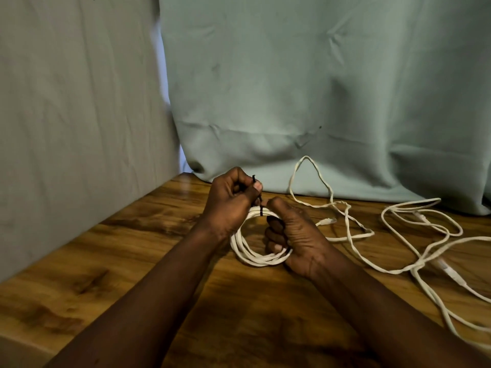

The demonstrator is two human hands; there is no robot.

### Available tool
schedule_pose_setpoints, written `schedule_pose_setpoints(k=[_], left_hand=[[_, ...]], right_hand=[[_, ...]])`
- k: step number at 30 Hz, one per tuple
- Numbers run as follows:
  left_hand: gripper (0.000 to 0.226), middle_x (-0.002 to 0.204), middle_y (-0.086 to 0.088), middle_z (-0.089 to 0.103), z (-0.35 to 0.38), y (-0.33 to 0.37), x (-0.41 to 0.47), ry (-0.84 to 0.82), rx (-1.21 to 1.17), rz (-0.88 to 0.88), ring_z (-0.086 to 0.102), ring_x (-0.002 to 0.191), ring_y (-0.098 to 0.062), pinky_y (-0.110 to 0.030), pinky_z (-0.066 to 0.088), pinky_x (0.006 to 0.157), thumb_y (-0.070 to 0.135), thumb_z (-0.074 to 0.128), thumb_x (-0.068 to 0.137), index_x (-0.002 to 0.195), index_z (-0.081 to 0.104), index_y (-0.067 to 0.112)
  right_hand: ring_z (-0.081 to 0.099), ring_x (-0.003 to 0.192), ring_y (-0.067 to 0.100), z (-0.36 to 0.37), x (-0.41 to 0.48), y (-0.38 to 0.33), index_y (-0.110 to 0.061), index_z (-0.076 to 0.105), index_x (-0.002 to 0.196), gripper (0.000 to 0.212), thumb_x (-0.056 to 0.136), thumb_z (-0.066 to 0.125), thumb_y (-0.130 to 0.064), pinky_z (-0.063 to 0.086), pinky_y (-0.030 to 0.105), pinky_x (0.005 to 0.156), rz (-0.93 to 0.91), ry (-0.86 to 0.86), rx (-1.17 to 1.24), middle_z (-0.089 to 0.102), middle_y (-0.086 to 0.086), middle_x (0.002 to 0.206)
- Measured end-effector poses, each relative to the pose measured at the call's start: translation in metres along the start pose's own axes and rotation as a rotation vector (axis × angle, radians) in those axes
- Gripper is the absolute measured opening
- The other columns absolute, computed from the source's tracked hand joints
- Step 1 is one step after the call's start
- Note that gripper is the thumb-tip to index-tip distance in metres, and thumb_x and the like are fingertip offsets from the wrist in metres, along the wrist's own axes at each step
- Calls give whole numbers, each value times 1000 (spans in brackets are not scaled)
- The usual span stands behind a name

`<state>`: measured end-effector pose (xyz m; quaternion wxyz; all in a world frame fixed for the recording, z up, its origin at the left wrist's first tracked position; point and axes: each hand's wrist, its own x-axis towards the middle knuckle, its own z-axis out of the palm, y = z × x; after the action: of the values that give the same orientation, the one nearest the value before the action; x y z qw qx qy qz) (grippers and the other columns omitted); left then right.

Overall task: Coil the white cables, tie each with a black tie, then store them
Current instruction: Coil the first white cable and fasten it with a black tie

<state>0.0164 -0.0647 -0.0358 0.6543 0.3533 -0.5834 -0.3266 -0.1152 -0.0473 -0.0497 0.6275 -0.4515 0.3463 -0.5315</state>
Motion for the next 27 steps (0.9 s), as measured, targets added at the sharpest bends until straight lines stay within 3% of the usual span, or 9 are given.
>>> schedule_pose_setpoints(k=[3, 8, 11, 16, 19, 23, 27], left_hand=[[29, 69, -6, 61, -2, -2, 1, 29, 9, -9, 59, 61, -13, -30, 51, 66, -5, 66, 95, 73, 55, 11], [29, 74, -14, 61, -4, -4, 2, 61, 26, -15, 58, 69, -22, -37, 51, 71, -5, 67, 93, 72, 56, 11], [29, 73, -10, 63, -4, -3, 0, 71, 32, 1, 61, 67, -16, -30, 53, 67, -6, 67, 93, 72, 57, 12], [19, 73, -4, 67, -3, -2, -3, -16, 4, 18, 65, 62, -5, -18, 52, 61, -4, 68, 94, 79, 61, 6], [15, 75, -5, 67, -3, -5, -1, -48, 31, 25, 66, 64, -6, -20, 53, 64, -2, 69, 94, 82, 61, 4], [24, 75, -6, 66, -4, -10, 3, -12, 64, 53, 65, 67, -12, -28, 54, 67, -3, 69, 93, 76, 59, 10], [25, 77, -15, 66, -3, -9, 7, 72, 73, 87, 64, 69, -23, -41, 57, 70, -3, 71, 91, 75, 58, 10]], right_hand=[[22, 34, 9, 1, -2, 1, -16, 64, 81, 12, 92, 63, -18, 20, 19, 43, 10, -3, -4, 28, -4, 46], [23, 35, 9, 4, -1, 3, -12, 61, 97, 7, 92, 63, -17, 21, 21, 44, -6, 1, -39, 29, -4, 45], [25, 34, 8, 4, -1, 3, -11, 63, 100, 9, 93, 63, -17, 22, 24, 48, -21, 0, -67, 32, -4, 45], [42, 44, 10, -7, -2, -2, -14, 69, 75, 16, 91, 70, -16, 33, 25, 52, -132, 16, -193, 52, -2, 53], [51, 51, 12, -8, -1, -2, -12, 70, 74, 17, 91, 73, -15, 42, 27, 54, -163, 32, -188, 58, 1, 56], [50, 49, 13, -4, 2, -2, -7, 71, 94, 13, 90, 74, -19, 40, 27, 55, -124, 63, -177, 56, 1, 55], [44, 47, 13, 4, 2, -6, -8, 71, 85, 11, 90, 73, -18, 35, 25, 53, -122, 79, -156, 50, 0, 52]])
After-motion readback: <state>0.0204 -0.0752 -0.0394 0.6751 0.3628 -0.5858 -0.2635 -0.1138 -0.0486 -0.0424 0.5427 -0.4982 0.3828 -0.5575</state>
